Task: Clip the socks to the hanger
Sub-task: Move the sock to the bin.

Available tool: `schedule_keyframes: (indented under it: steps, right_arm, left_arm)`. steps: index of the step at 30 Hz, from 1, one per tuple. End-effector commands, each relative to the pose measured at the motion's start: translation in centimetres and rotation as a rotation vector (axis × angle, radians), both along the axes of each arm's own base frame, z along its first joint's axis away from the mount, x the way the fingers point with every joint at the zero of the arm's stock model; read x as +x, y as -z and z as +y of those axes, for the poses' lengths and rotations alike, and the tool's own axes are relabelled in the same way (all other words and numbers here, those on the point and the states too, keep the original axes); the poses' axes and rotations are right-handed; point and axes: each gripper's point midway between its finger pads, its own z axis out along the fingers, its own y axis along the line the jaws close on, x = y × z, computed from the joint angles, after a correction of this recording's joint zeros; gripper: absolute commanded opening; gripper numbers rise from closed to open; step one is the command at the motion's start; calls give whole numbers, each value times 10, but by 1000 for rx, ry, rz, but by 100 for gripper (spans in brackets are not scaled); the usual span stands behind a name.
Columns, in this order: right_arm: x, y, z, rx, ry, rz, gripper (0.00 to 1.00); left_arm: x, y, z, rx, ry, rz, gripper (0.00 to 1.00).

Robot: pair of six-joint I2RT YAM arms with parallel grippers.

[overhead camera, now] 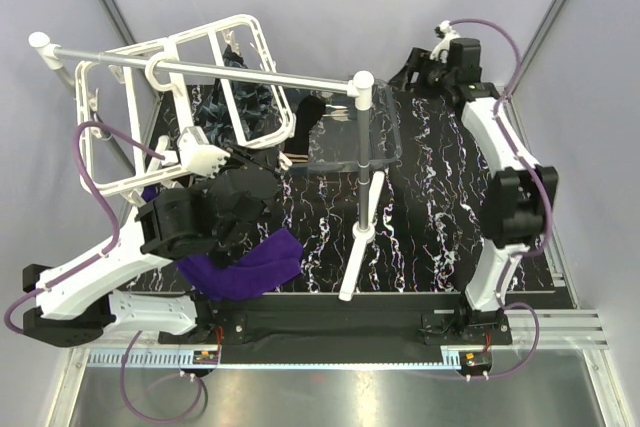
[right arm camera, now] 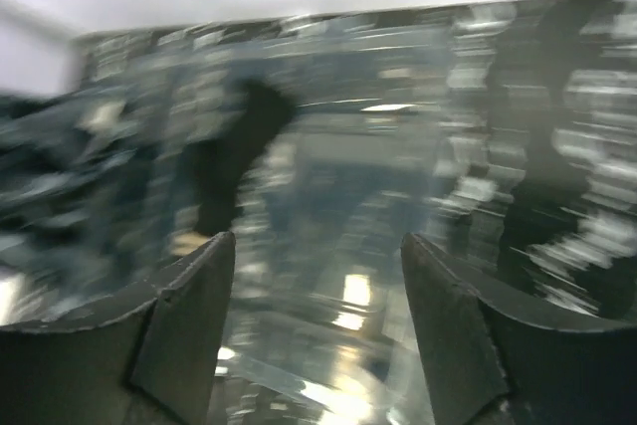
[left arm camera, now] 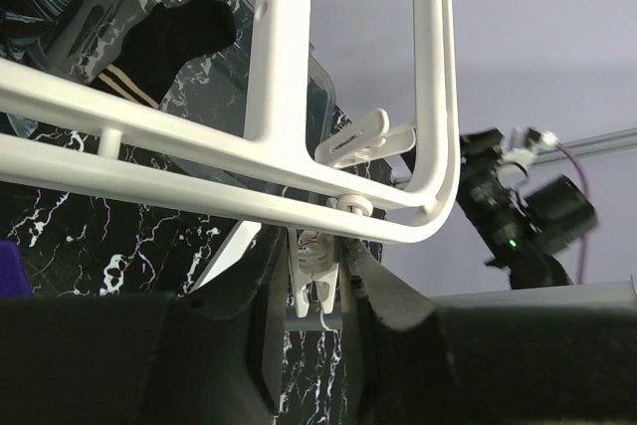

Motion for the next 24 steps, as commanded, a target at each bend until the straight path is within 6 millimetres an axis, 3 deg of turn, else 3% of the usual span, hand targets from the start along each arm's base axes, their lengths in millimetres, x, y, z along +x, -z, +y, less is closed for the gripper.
schedule_keyframes:
  steps: [1,2,4,5,6,7,8,13,16,17,19,24]
  right_arm:
    - [-4,-44,74,285,-395,-88,72]
    - [-9,-15,92,373,-526,0,70]
    - [-9,-17,114,482,-626,75,62]
    - [-5,20,122,490,-678,154,58]
    - [-3,31,128,478,-693,188,56]
    - [-5,29,133,463,-707,219,57]
    - [-5,51,147,434,-715,245,58]
    - [-15,85,180,309,-781,220,68]
    - [-28,107,204,244,-834,224,69]
    - [-31,120,210,233,-851,236,67]
    - [-37,125,228,248,-881,237,63]
    - [-46,143,252,306,-925,280,39]
  left_arm:
    - [2,-12,5,-47,-22,-46,0]
    - [2,-12,5,-44,-19,-46,0]
    - [1,-12,6,-45,-19,-47,0]
    - [1,-12,5,-44,-17,-47,0]
    - [1,-12,5,-44,-17,-47,0]
    - [1,-12,6,-44,-16,-48,0]
    - [1,-11,6,-40,-14,-46,0]
    - [1,-8,5,-30,-13,-42,0]
    - [1,-6,3,-32,-12,-41,0]
    - [1,-5,2,-34,-8,-40,0]
    - [2,-5,-1,-36,-2,-41,0]
    - [2,-2,-4,-34,4,-35,0]
